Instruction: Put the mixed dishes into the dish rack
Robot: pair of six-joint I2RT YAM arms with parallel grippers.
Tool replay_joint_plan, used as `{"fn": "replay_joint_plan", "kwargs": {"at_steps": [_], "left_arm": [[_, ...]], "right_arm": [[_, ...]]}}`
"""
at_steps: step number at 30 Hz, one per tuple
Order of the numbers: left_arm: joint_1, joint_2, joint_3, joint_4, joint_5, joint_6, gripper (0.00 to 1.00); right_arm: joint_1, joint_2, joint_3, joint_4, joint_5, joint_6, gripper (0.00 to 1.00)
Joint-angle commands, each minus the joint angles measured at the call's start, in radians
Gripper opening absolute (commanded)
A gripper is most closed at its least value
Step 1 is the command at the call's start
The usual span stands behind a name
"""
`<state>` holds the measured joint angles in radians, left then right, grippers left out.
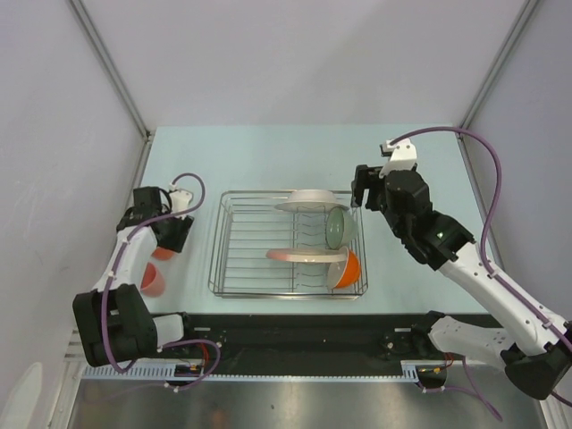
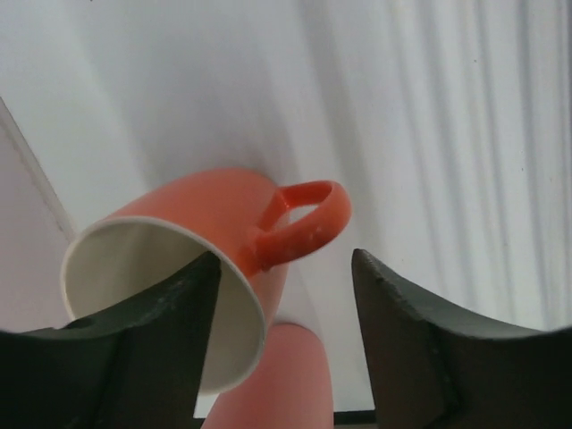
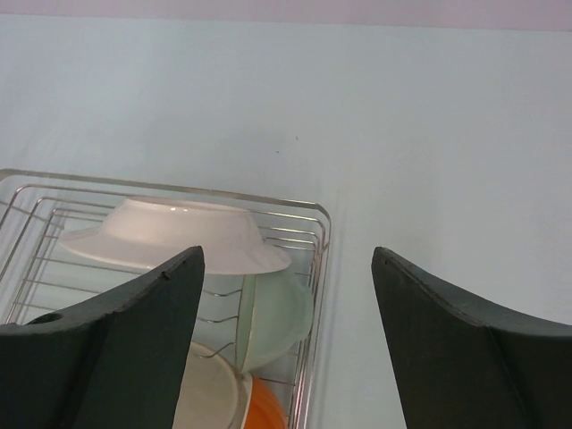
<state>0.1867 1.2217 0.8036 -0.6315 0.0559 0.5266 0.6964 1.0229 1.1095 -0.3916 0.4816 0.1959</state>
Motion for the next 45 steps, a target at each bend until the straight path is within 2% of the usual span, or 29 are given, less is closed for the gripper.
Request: {"fn": "replay_joint_plan", "kwargs": {"at_steps": [1,2,4,5,7,10,17,20,24,29,34,39,45], "left_arm": [[0.013,0.057,0.0,0.092,0.028,0.01,0.61],[0.013,0.074,0.015,0.092,0.035,0.009,0.53],[0.014,0.113,0.038,0.07,0.068,0.003,0.44],[0.013,0.12,0.063,0.061,0.076,0.0,0.29],[0.013,0.134,0.092,0.032,0.102,-0.019,0.14],[0.013,0.133,0.127,0.02,0.133,-0.036,0.0],[0.01,0.151,0.225,-0.04,0.243,-0.1,0.0],[-0.003,0.142,0.272,-0.06,0.298,-0.135,0.0],[-0.035,0.125,0.327,-0.086,0.332,-0.161,0.0],[-0.055,0.111,0.42,-0.122,0.418,-0.203,0.0],[-0.089,0.117,0.485,-0.146,0.443,-0.232,0.0],[-0.113,0.121,0.433,-0.105,0.435,-0.244,0.0],[-0.128,0.125,0.384,-0.065,0.423,-0.249,0.0]], "right_arm": [[-0.046,0.006,0.0,-0.02,0.025,0.08,0.8],[-0.047,0.015,0.0,-0.021,0.017,0.085,0.8],[-0.051,0.017,0.0,-0.02,0.015,0.086,0.79],[-0.052,0.02,0.0,-0.023,0.012,0.086,0.79],[-0.061,0.022,0.0,-0.026,0.006,0.086,0.79],[-0.081,0.037,0.0,-0.038,-0.026,0.096,0.79],[-0.198,0.227,0.0,-0.147,-0.061,0.177,0.63],[-0.201,0.289,-0.007,-0.174,-0.061,0.192,0.61],[-0.218,0.289,-0.042,-0.153,-0.069,0.198,0.61],[-0.251,0.327,-0.063,-0.135,-0.13,0.206,0.6],[-0.285,0.362,-0.088,-0.099,-0.213,0.221,0.59],[-0.308,0.378,-0.103,-0.069,-0.308,0.241,0.57],[-0.339,0.326,-0.106,-0.075,-0.339,0.267,0.59]]}}
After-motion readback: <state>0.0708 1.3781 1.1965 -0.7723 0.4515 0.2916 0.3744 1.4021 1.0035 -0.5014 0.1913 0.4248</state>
